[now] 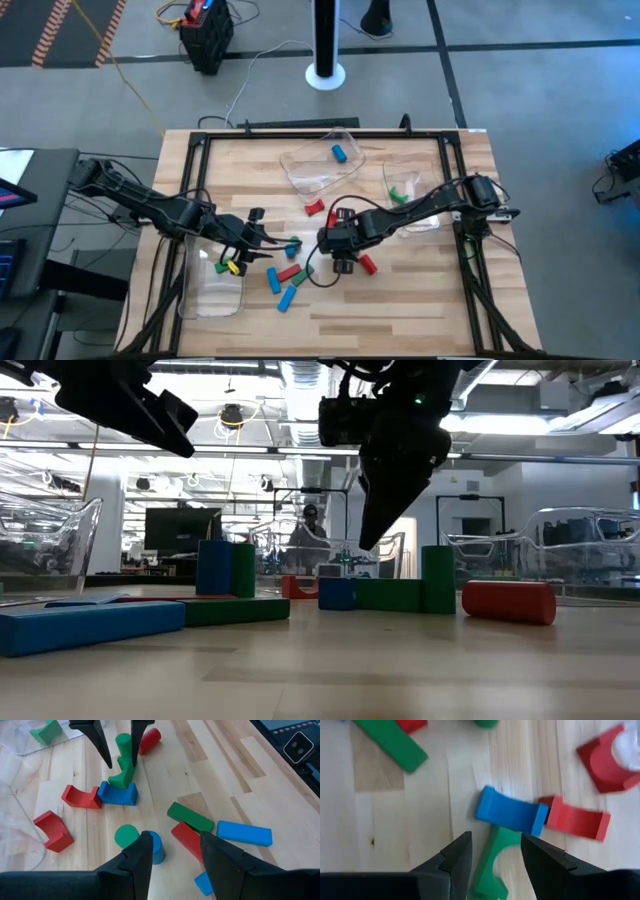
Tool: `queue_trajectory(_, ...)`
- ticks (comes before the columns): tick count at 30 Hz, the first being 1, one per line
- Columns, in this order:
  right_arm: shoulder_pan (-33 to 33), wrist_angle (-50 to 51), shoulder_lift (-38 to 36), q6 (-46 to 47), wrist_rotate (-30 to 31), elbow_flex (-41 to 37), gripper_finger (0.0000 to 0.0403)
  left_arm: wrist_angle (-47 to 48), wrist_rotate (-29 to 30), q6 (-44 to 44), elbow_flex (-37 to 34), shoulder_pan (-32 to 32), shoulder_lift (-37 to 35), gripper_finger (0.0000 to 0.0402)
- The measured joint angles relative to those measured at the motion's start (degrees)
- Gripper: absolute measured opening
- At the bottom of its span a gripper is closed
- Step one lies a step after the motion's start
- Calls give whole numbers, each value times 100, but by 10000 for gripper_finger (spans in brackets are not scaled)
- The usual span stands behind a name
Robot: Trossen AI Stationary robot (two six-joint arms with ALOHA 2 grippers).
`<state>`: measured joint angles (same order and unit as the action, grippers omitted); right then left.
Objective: Sort blocks by size
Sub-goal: Put the green arch block into the right transparent bin
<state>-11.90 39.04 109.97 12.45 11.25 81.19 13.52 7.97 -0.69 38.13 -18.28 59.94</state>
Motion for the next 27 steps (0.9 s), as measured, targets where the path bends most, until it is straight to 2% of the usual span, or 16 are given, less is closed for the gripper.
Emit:
queue_trajectory(6, 74, -586, 93, -203, -166, 2, 197, -4, 0, -21, 0, 0, 0, 157)
queue_trajectory(13, 148, -162, 366, -280, -219, -7, 197, 68, 0, 41, 7, 0, 2, 157)
queue_trajectory(27, 36, 446, 324, -28, -198, 2, 197, 25, 0, -81, 7, 0, 2, 158)
